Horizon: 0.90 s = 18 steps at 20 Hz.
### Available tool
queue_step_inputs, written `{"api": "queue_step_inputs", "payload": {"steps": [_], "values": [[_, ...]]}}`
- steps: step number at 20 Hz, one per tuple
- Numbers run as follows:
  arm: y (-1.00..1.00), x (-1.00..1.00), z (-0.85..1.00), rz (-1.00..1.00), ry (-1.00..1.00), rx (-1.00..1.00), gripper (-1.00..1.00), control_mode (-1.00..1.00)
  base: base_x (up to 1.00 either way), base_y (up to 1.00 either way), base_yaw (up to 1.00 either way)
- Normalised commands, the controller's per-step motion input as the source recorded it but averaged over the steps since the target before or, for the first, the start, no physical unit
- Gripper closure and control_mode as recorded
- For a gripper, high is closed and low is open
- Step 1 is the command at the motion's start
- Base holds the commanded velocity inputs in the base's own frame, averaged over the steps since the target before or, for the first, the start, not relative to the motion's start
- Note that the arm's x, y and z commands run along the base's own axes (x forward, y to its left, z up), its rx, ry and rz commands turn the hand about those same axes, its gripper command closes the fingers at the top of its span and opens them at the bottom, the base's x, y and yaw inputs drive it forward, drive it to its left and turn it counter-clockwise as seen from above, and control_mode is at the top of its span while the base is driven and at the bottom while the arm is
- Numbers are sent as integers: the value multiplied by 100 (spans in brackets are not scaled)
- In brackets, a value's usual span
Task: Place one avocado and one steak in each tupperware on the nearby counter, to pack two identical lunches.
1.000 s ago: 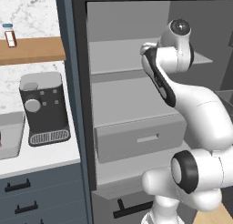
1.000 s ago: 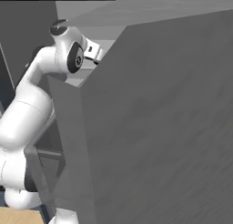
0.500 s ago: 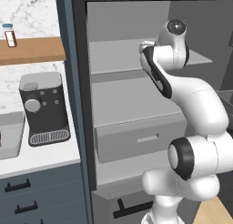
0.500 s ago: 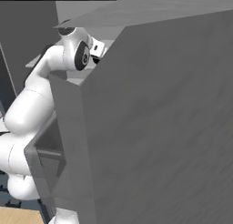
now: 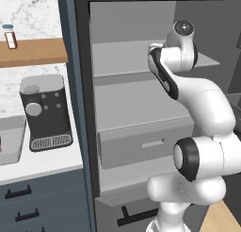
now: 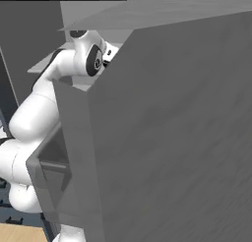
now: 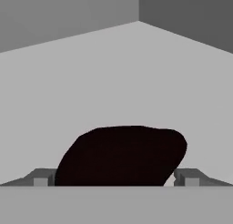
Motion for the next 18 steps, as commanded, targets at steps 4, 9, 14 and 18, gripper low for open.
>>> {"api": "queue_step_inputs", "payload": {"steps": [4,9,14,18], "values": [[-16,11,-16,-7,0,0,-100,-100,0,0,0],[-22,12,-12,-7,0,0,100,-100,0,0,0],[-27,8,-8,-5,0,0,100,-100,0,0,0],[-22,2,-9,-3,0,0,100,-100,0,0,0]]}}
